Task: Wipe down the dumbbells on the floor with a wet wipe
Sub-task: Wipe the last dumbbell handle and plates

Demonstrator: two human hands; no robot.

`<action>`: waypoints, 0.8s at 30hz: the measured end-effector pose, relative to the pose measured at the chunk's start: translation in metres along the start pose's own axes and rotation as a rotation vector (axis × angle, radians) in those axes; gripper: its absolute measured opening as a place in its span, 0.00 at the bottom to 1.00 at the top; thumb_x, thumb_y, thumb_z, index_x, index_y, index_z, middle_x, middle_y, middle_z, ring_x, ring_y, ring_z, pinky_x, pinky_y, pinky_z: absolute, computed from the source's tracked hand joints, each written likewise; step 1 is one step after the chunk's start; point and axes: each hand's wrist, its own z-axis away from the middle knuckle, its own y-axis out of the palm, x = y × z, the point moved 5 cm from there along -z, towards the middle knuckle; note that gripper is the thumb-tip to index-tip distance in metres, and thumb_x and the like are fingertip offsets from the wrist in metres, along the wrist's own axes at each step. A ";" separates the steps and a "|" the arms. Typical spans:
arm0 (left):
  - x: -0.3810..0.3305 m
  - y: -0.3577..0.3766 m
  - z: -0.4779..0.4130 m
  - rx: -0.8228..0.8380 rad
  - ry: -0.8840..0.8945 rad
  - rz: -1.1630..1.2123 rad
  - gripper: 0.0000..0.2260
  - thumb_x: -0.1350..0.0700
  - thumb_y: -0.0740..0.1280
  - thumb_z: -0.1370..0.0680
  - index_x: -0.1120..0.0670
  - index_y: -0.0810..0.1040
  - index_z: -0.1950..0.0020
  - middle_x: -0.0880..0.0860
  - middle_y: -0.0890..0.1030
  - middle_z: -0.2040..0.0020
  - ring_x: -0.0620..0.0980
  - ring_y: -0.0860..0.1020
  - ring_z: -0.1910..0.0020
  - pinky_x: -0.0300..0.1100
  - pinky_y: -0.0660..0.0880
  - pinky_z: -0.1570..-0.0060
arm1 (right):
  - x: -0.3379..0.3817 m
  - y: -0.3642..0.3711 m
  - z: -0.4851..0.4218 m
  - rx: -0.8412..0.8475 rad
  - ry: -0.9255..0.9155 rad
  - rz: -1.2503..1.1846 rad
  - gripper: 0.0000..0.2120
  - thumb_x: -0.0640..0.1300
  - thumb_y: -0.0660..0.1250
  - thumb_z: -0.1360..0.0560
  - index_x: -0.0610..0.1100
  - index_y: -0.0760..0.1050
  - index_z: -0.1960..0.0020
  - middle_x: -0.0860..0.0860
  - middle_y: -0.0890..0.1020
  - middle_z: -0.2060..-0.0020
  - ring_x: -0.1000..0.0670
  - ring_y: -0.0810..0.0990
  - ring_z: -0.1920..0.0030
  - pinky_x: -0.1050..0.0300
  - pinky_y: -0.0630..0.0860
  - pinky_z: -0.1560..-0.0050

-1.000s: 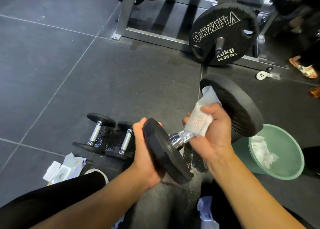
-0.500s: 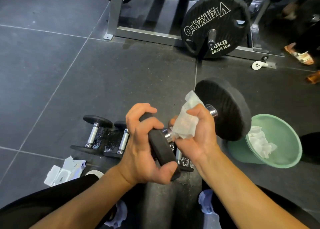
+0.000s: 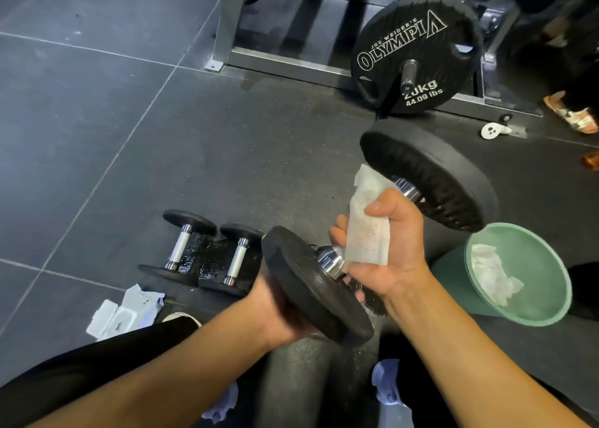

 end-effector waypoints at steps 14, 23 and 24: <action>-0.024 0.043 0.062 0.183 1.951 -1.829 0.31 0.35 0.78 0.35 0.50 0.70 0.42 0.54 0.69 0.38 0.61 0.69 0.31 0.72 0.65 0.33 | -0.012 -0.017 -0.002 -0.224 0.085 -0.147 0.07 0.45 0.62 0.32 0.43 0.67 0.58 0.47 0.68 0.65 0.48 0.69 0.66 0.55 0.66 0.64; -0.062 0.038 0.049 -0.026 1.160 -0.816 0.19 0.43 0.66 0.32 0.50 0.71 0.46 0.50 0.72 0.51 0.50 0.71 0.52 0.46 0.71 0.50 | -0.015 -0.008 0.000 -0.130 0.011 -0.144 0.07 0.41 0.61 0.31 0.45 0.68 0.53 0.48 0.72 0.69 0.49 0.73 0.71 0.56 0.70 0.69; -0.061 0.032 0.039 -0.042 0.935 -0.548 0.15 0.41 0.67 0.31 0.49 0.75 0.51 0.50 0.74 0.56 0.51 0.71 0.56 0.46 0.71 0.53 | -0.013 -0.004 0.002 -0.093 0.003 -0.160 0.04 0.40 0.59 0.30 0.45 0.67 0.55 0.48 0.72 0.71 0.50 0.72 0.73 0.57 0.72 0.72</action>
